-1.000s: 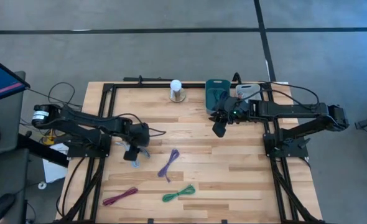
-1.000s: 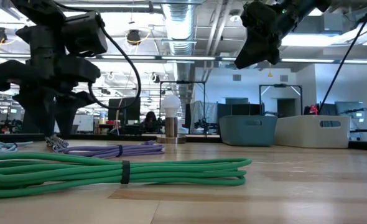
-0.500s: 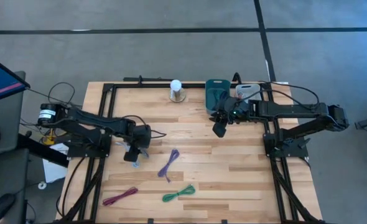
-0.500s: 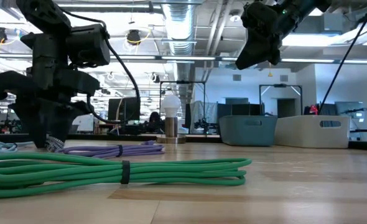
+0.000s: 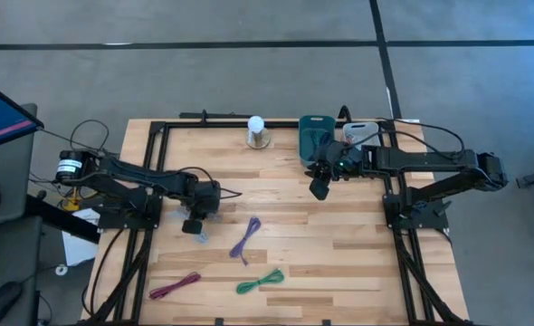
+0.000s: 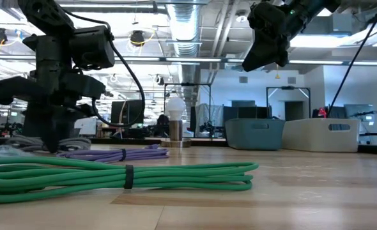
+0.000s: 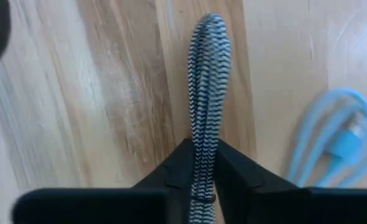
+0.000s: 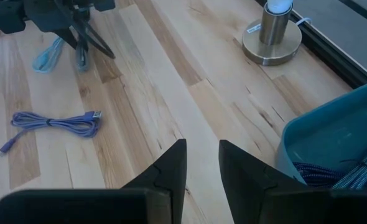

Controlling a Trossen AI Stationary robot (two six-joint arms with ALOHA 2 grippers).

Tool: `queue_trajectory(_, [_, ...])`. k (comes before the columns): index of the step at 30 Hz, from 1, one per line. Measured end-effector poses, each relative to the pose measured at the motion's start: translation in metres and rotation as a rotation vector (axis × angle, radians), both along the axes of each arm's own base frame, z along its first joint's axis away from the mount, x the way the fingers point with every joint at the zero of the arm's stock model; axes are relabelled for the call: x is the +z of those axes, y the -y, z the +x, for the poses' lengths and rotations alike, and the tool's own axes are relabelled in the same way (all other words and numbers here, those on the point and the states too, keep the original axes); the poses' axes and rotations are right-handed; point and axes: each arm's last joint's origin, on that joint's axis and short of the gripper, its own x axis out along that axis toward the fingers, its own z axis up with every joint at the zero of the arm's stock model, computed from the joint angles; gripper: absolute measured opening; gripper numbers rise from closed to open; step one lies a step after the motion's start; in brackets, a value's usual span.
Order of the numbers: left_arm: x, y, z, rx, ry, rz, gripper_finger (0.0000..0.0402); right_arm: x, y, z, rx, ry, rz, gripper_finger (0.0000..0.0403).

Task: Pick & Place USB Port
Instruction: Put the braided white charger cable into the blue bin

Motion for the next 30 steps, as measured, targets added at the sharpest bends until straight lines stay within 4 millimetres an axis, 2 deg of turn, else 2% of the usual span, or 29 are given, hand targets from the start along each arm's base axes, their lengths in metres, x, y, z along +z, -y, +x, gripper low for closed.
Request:
queue_trajectory(4, [0.0,0.0,0.0,0.003,-0.001,-0.003,0.002,0.0,0.0,0.0,0.0,0.0,0.0,0.0087])
queue_trajectory(18, [0.004,0.0,0.0,0.001,0.06,-0.003,0.0018,0.0,0.0,0.0,0.013,-0.006,-0.013,0.0087])
queue_trajectory(23, [0.019,-0.002,0.008,0.048,0.235,0.037,0.0017,-0.005,0.0,-0.005,-0.004,-0.075,-0.026,0.0087])
queue_trajectory(27, [0.038,-0.003,0.017,0.05,0.427,0.037,0.0017,-0.01,0.003,-0.013,-0.095,-0.184,-0.11,0.0087])
queue_trajectory(30, [0.053,-0.009,0.023,0.078,0.494,0.048,0.0017,-0.009,0.004,-0.017,-0.135,-0.213,-0.159,0.0087])
